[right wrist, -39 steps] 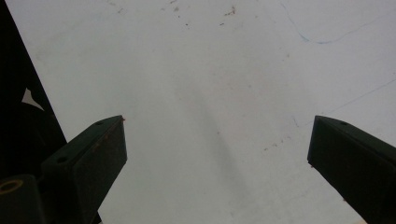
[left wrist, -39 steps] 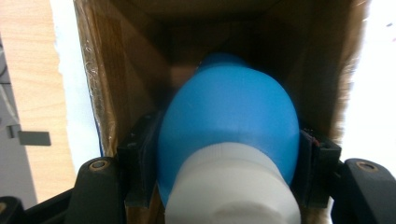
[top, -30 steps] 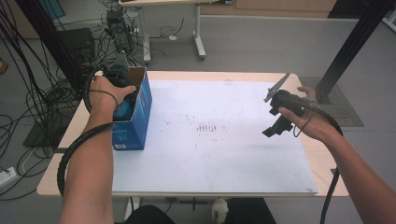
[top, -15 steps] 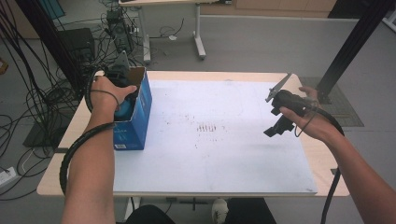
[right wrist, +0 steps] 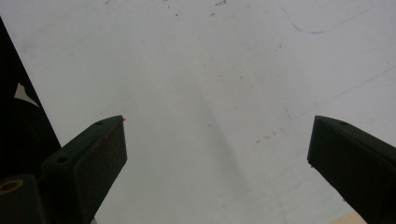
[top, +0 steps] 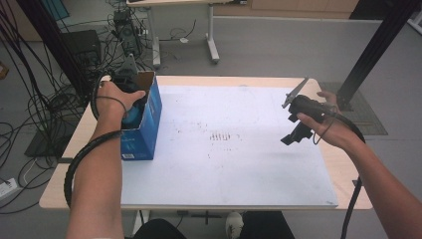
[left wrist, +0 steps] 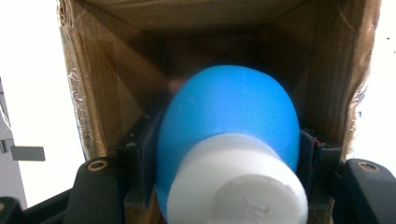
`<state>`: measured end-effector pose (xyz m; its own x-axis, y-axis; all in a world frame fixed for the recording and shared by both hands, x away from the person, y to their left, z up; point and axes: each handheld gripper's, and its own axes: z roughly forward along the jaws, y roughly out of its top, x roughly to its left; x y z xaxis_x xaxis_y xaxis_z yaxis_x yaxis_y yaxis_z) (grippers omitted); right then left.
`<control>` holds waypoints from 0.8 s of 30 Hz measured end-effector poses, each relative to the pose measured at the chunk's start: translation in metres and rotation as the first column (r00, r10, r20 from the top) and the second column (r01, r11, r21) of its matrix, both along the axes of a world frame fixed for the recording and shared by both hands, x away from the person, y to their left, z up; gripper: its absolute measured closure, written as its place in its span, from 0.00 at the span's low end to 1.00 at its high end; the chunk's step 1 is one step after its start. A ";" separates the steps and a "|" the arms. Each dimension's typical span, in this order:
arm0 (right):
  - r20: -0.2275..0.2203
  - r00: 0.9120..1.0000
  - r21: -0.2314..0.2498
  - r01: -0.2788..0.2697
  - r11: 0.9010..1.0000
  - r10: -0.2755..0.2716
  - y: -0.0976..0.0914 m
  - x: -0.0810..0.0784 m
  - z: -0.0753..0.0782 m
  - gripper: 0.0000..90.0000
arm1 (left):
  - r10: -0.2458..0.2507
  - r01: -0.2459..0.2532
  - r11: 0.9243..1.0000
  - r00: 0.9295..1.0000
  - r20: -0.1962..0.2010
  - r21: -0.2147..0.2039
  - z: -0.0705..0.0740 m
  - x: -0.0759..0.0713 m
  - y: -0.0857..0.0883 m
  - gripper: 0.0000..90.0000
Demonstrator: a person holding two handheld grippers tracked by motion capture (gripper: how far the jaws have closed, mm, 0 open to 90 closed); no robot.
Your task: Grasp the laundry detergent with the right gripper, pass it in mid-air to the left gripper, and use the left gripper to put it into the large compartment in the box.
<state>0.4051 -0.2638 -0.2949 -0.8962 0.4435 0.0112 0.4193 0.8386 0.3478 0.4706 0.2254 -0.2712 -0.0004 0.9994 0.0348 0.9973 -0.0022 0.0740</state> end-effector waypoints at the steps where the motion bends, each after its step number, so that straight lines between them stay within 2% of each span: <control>1: -0.001 1.000 0.001 0.001 1.000 -0.001 0.000 0.000 0.000 0.05 | 0.001 -0.001 1.000 1.000 0.001 0.001 0.000 0.000 0.000 0.40; 24: 0.002 1.000 -0.005 -0.007 1.000 0.007 0.001 0.001 0.003 0.05 | 0.005 -0.005 1.000 1.000 0.006 0.004 0.000 -0.001 -0.001 0.40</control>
